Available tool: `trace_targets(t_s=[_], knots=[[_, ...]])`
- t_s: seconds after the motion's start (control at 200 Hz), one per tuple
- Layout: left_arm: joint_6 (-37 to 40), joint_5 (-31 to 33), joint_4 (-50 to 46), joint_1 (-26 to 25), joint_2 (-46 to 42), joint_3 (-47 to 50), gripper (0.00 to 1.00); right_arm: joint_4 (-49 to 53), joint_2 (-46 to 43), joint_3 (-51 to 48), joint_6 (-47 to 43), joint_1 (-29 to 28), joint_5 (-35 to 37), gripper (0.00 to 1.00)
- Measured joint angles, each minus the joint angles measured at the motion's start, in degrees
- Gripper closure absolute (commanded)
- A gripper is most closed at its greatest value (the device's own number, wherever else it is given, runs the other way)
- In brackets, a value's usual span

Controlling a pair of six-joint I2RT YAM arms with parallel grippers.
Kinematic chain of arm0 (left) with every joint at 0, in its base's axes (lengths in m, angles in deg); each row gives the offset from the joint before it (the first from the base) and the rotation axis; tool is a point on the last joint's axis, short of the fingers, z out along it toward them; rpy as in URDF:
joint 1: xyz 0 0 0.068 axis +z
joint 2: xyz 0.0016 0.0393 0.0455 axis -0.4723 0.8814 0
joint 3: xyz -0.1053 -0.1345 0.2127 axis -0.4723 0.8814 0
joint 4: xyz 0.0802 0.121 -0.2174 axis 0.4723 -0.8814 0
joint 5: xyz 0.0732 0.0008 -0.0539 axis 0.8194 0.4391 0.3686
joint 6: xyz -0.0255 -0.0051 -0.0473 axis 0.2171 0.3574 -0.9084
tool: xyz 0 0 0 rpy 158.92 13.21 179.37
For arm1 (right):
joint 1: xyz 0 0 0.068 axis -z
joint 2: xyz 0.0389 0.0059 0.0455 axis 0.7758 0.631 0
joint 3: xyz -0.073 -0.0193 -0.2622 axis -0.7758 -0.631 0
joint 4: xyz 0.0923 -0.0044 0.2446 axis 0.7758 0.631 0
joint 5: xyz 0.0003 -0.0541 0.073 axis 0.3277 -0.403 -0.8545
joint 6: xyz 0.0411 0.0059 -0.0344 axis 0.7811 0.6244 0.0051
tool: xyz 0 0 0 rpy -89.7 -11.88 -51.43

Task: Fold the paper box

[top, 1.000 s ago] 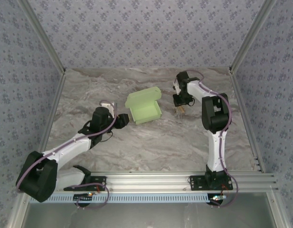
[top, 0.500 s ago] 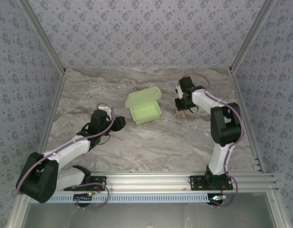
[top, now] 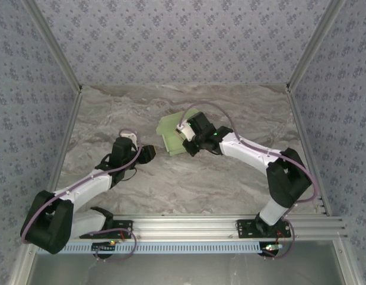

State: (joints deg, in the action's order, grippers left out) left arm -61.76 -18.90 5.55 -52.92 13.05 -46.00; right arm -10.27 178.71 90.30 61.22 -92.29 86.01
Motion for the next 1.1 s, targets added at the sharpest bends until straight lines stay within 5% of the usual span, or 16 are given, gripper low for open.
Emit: trace_targets(t_s=[0.47,1.099], knots=[[-0.04,1.18,-0.9,0.37,-3.89,1.75,0.44,-0.07,10.08,8.24,-31.82,2.69,-0.24,0.91],[-0.2,2.08,-2.86,0.37,-5.25,2.34,0.44,4.39,21.29,17.33,-46.64,3.26,5.18,0.85]])
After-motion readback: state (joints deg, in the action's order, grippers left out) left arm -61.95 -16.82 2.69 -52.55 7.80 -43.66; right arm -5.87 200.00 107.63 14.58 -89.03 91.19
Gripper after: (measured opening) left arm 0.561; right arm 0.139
